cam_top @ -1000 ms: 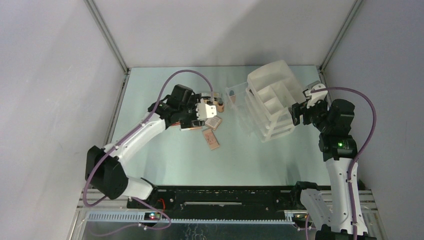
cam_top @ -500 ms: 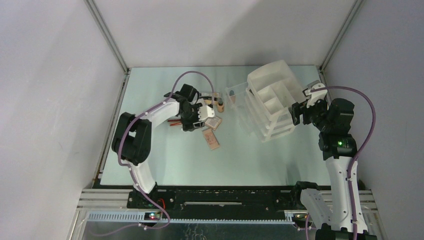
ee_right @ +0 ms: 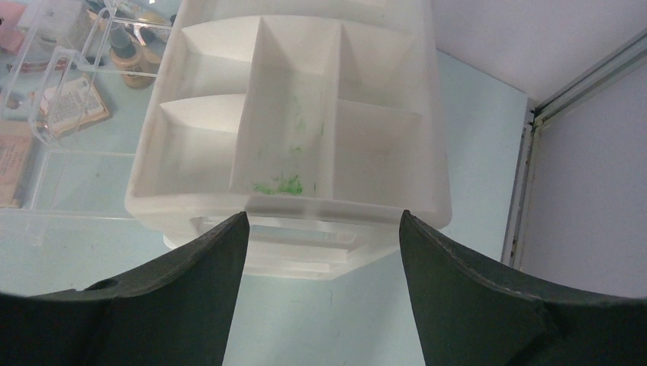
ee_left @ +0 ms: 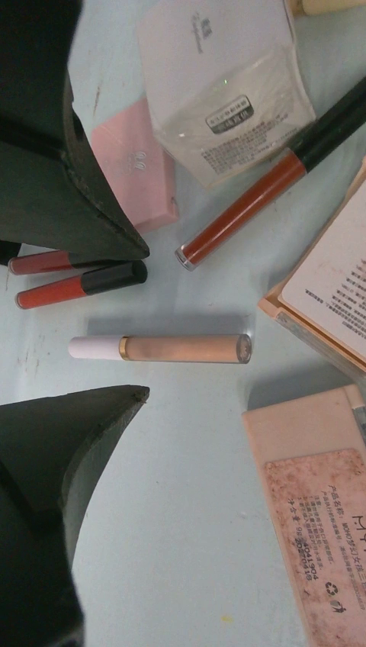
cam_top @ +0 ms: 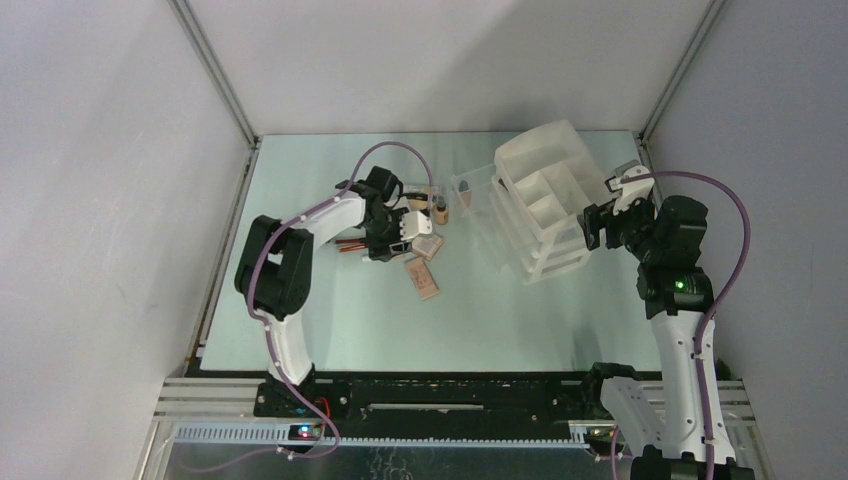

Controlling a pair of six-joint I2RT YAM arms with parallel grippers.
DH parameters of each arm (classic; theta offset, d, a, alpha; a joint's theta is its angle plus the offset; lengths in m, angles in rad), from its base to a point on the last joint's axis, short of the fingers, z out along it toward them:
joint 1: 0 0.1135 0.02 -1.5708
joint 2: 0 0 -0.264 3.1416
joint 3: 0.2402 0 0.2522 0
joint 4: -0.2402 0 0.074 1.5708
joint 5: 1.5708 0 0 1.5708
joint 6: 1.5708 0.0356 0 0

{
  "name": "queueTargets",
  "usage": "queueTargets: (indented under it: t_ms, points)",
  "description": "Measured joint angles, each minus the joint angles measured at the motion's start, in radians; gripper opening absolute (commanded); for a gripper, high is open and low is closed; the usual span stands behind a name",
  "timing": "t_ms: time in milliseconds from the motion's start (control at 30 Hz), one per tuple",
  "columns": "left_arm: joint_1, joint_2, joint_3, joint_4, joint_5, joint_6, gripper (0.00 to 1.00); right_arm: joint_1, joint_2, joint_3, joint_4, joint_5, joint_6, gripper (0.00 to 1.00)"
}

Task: Organize the makeup
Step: Pick up the makeup from the center of the board.

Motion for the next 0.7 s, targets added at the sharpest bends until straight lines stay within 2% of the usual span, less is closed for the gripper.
queueTargets:
  t_ms: [433, 700]
  points:
    - [-0.006, 0.050, 0.000, -0.009, -0.016, 0.009, 0.50, 0.000, 0.000, 0.000, 0.000, 0.001, 0.000, 0.81]
    - [-0.021, 0.050, -0.001, -0.005, -0.043, 0.020, 0.24, 0.000, 0.000, 0.000, 0.000, 0.002, -0.001, 0.81]
